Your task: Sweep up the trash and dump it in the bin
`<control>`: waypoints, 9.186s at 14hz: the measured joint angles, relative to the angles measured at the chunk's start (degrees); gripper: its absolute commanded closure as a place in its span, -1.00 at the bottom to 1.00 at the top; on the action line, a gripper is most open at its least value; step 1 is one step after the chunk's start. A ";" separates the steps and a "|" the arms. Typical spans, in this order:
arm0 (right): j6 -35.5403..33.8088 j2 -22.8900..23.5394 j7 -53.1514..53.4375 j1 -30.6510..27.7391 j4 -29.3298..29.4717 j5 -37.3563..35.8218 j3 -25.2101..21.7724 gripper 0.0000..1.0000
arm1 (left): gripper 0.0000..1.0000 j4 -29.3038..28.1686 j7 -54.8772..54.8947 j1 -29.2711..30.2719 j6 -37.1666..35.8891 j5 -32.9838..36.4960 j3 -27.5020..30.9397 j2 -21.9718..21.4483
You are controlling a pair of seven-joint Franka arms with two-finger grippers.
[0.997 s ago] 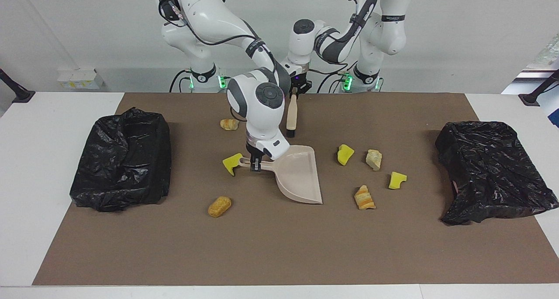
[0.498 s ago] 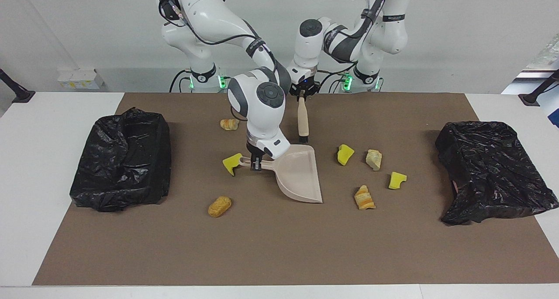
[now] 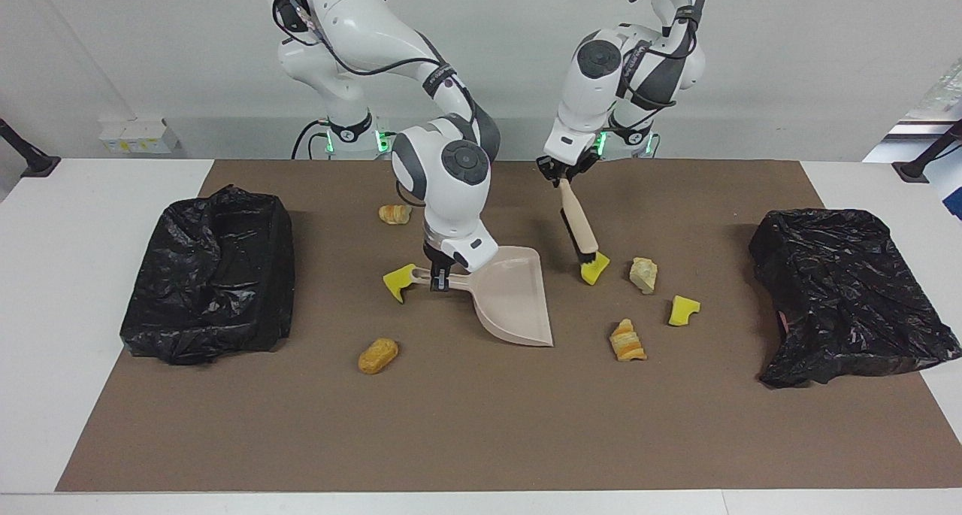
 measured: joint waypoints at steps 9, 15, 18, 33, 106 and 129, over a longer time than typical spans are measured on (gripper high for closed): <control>0.00 -0.55 0.00 0.00 -0.80 0.00 0.00 1.00 | 1.00 -0.22 7.58 21.79 3.67 8.21 -0.02 1.73; 0.02 -0.57 0.00 0.03 -0.80 0.00 0.00 1.00 | 1.00 -2.40 22.82 29.76 9.25 8.22 -0.37 5.73; 0.02 -0.58 0.00 0.04 -0.81 0.00 0.00 1.00 | 1.00 -2.42 22.81 27.72 14.37 6.41 -1.63 9.37; 0.02 -0.60 0.00 0.05 -0.87 0.00 0.01 1.00 | 1.00 7.68 18.50 1.08 19.42 -16.58 -2.23 15.31; 5.84 -3.62 -5.25 -1.88 -7.34 -2.42 -0.11 1.00 | 1.00 2.63 -3.42 1.52 21.71 -9.82 -0.62 13.12; 6.52 -5.02 -14.41 -14.67 -4.02 22.48 -0.48 1.00 | 1.00 12.71 2.21 -3.64 13.09 -8.09 -0.98 16.35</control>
